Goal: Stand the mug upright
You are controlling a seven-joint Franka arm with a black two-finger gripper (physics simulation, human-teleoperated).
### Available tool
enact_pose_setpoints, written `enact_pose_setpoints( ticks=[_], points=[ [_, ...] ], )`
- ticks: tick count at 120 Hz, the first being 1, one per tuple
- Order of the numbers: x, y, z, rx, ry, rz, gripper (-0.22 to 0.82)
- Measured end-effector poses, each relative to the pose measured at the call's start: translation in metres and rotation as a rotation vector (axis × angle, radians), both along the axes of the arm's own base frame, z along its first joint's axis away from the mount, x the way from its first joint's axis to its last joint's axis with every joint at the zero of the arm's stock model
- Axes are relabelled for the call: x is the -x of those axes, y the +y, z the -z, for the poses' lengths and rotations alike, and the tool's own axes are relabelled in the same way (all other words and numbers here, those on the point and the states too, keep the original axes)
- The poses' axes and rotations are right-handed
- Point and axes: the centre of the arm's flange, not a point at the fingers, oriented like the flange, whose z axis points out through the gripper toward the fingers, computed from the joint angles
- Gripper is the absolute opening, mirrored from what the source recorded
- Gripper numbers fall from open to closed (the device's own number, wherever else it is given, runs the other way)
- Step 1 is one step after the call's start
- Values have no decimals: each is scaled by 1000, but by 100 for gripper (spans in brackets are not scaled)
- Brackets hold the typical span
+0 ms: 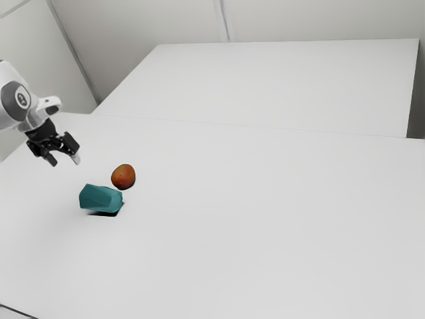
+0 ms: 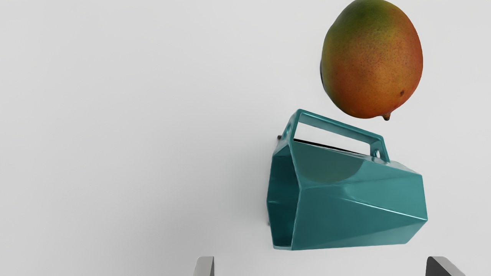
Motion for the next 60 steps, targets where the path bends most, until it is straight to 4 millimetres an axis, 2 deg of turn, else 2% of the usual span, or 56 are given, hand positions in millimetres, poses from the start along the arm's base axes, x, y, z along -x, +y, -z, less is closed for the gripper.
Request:
enact_pose_setpoints(
  ticks=[15, 30, 60],
  points=[
    [-14, 5, 13, 45, 13, 69, 60],
    [-8, 20, 32, 102, 45, 108, 60],
    [-7, 33, 82, 295, 94, 167, 60]
  ],
)
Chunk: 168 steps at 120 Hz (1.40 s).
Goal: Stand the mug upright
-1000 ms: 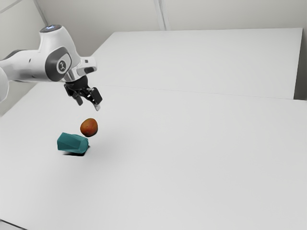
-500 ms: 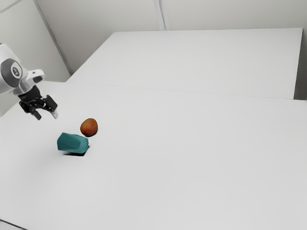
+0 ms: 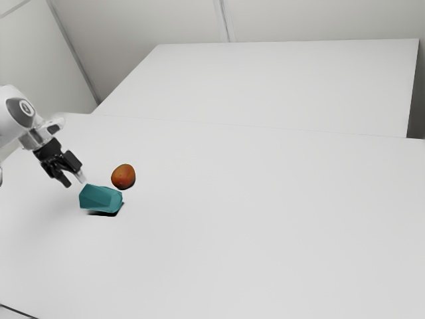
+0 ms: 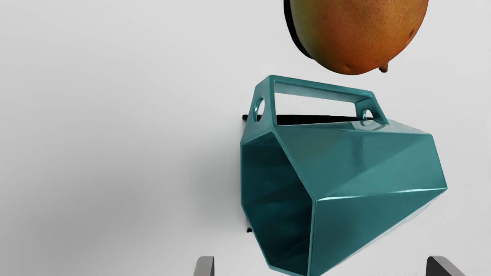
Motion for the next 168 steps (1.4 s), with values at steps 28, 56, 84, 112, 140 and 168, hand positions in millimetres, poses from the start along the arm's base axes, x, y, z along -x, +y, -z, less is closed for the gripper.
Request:
enact_pose_setpoints(
  ticks=[28, 56, 84, 112, 140, 168],
  points=[
    [3, 0, 33, 181, 4, 29, 60],
    [8, 1, 45, 299, -29, 35, 60],
    [11, 0, 56, 403, -73, 15, 59],
    [20, 8, 62, 456, -98, -5, 15],
    [22, 8, 56, 501, -132, -9, -9],
    [13, -7, 51, 540, -155, 13, -17]
  ],
)
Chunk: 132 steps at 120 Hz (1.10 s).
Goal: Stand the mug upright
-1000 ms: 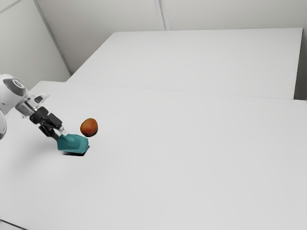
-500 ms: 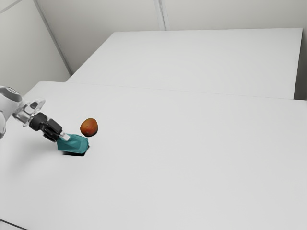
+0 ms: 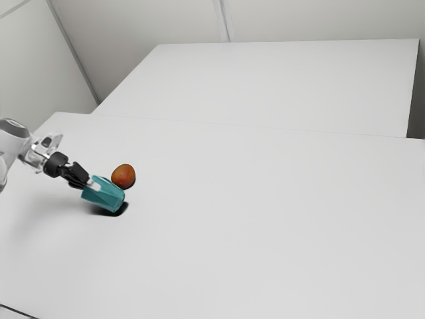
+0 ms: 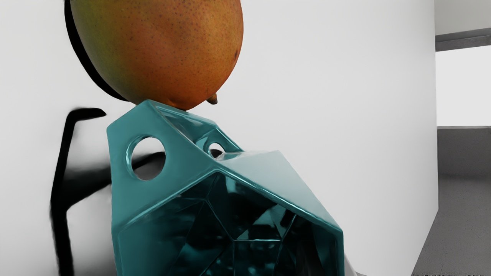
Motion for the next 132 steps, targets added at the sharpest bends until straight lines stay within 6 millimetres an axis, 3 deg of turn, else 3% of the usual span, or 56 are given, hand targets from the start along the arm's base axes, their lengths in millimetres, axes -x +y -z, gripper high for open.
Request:
enact_pose_setpoints(
  ticks=[24, 55, 79, 132],
  points=[
    [-4, -13, -6, 10, -10, 18, -18],
    [-22, -44, -46, -49, -55, 84, -18],
    [-27, -95, -85, -215, -93, 160, -18],
    [-25, -130, -98, -525, -84, 217, -18]
  ],
)
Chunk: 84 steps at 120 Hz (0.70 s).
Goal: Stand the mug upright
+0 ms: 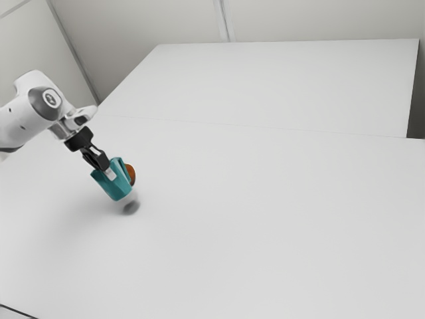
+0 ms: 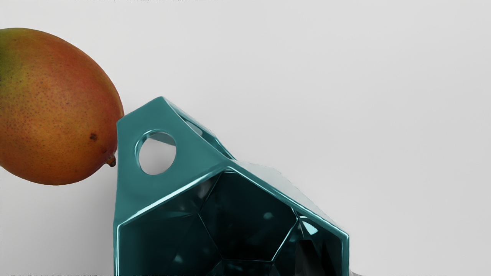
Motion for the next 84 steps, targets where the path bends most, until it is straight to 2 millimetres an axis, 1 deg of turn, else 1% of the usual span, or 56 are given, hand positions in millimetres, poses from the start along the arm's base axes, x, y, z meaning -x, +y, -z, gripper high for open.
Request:
enact_pose_setpoints(
  ticks=[12, 32, 43, 54, 68, 84],
  points=[
    [1, -9, 0, -52, 2, 5, -18],
    [-5, -27, 0, -128, -1, 12, -18],
    [-1, -32, 3, -151, 4, -10, -18],
    [2, -39, 2, -187, 2, -22, -18],
    [4, -55, 1, -242, -5, -19, -18],
    [11, -77, 7, -290, -13, -16, -18]
  ],
)
